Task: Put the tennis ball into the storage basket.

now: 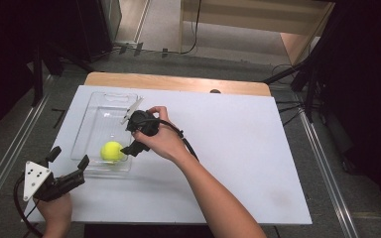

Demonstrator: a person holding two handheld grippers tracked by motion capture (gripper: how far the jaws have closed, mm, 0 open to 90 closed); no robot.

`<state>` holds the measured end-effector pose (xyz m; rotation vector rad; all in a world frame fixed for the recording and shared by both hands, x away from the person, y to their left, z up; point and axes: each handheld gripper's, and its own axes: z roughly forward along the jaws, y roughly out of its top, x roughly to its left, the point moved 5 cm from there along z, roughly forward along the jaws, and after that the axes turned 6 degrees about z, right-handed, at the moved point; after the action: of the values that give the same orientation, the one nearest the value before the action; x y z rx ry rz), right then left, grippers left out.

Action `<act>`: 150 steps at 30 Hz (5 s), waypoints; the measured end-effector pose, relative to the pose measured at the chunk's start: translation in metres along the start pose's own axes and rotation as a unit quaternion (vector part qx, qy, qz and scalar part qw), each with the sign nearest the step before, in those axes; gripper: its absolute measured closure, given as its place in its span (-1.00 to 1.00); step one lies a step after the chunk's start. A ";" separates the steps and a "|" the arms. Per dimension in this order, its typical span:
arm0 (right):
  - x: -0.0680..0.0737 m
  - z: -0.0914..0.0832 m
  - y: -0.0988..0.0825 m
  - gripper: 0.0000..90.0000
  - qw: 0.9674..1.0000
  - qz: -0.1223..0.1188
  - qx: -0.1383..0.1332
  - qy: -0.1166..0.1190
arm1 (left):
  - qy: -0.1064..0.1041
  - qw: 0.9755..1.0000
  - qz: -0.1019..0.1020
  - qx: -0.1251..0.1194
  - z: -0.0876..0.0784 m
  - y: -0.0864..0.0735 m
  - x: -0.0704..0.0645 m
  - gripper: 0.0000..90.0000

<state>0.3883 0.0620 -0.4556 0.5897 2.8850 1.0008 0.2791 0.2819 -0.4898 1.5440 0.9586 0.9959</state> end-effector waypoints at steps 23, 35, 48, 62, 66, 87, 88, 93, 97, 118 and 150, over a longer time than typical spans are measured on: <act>-0.019 -0.037 -0.047 -1.00 0.997 0.057 -0.046 -0.024 | 0.000 1.000 0.003 0.002 0.000 0.000 0.000 -0.75; -0.026 -0.058 -0.072 -1.00 0.994 0.080 -0.066 -0.043 | 0.001 1.000 0.003 0.004 0.000 0.000 0.000 -0.75; -0.031 -0.074 -0.097 -1.00 0.989 0.102 -0.088 -0.061 | 0.001 1.000 0.003 0.004 0.000 0.000 0.000 -0.75; -0.036 -0.090 -0.128 -1.00 0.980 0.135 -0.123 -0.082 | 0.001 1.000 0.004 0.004 0.000 0.000 -0.001 -0.75; -0.037 -0.094 -0.138 -1.00 0.977 0.142 -0.129 -0.090 | 0.000 1.000 0.005 0.005 0.000 0.000 -0.001 -0.75; -0.043 -0.123 -0.197 -1.00 0.961 0.184 -0.167 -0.123 | 0.000 1.000 0.008 0.005 0.000 0.000 -0.002 -0.75; -0.043 -0.124 -0.200 -1.00 0.961 0.185 -0.168 -0.122 | 0.000 1.000 0.008 0.006 0.000 0.000 -0.002 -0.75; -0.044 -0.129 -0.213 -1.00 0.957 0.194 -0.174 -0.128 | 0.000 1.000 0.007 0.004 0.000 0.000 -0.002 -0.75; -0.044 -0.134 -0.223 -1.00 0.954 0.202 -0.178 -0.133 | 0.000 1.000 0.008 0.005 0.000 0.000 -0.002 -0.75; -0.045 -0.154 -0.271 -1.00 0.936 0.234 -0.203 -0.167 | 0.001 1.000 0.008 0.006 0.000 -0.001 -0.002 -0.75; -0.040 -0.182 -0.333 -1.00 0.908 0.269 -0.246 -0.206 | 0.001 1.000 0.010 0.006 0.000 -0.001 -0.002 -0.75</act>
<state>0.2840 -0.3003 -0.5162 1.3801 2.0189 1.3815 0.2785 0.2798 -0.4907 1.5656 0.9555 1.0077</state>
